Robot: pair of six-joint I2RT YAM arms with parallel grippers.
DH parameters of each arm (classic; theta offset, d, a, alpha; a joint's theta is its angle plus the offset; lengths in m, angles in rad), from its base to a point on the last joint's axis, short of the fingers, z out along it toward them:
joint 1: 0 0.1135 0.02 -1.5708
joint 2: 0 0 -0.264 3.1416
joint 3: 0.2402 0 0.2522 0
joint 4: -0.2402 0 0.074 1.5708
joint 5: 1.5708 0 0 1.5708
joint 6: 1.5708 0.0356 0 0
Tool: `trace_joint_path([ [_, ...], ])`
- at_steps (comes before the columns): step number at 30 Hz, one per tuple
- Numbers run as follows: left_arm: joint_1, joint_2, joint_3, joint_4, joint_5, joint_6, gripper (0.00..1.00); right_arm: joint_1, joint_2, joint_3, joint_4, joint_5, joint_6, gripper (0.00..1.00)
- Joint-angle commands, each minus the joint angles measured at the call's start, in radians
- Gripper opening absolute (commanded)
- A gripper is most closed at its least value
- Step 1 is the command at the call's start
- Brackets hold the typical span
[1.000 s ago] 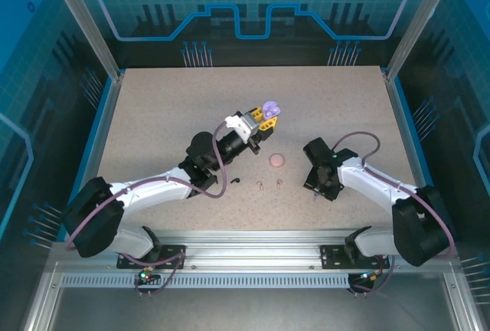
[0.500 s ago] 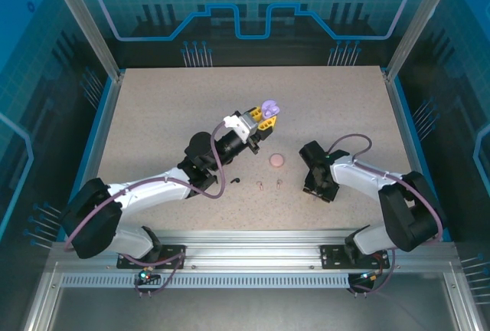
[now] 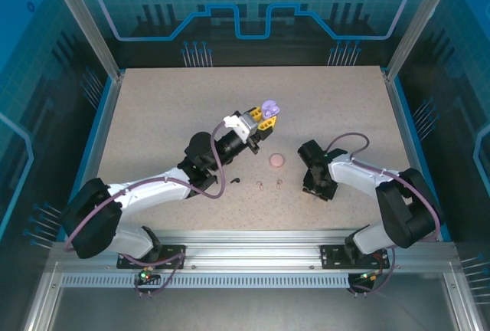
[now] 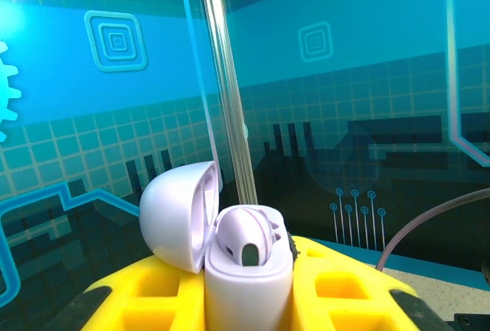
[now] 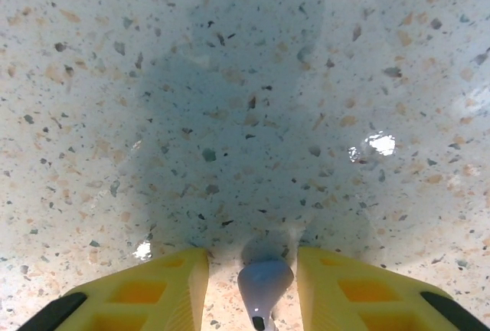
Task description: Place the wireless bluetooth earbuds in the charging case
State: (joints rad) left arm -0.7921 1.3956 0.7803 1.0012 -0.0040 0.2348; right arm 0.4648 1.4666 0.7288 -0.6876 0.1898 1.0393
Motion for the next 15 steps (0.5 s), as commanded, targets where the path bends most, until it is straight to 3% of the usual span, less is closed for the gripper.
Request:
trace_joint_path([
  [1, -0.004, -0.033, -0.006, 0.041, -0.004, -0.012, 0.0, 0.007, 0.033, -0.004, 0.003, -0.029, -0.002, 0.34],
  [15, -0.004, -0.009, 0.015, 0.037, 0.007, -0.008, 0.0, 0.006, 0.018, -0.045, 0.046, -0.063, 0.004, 0.24],
])
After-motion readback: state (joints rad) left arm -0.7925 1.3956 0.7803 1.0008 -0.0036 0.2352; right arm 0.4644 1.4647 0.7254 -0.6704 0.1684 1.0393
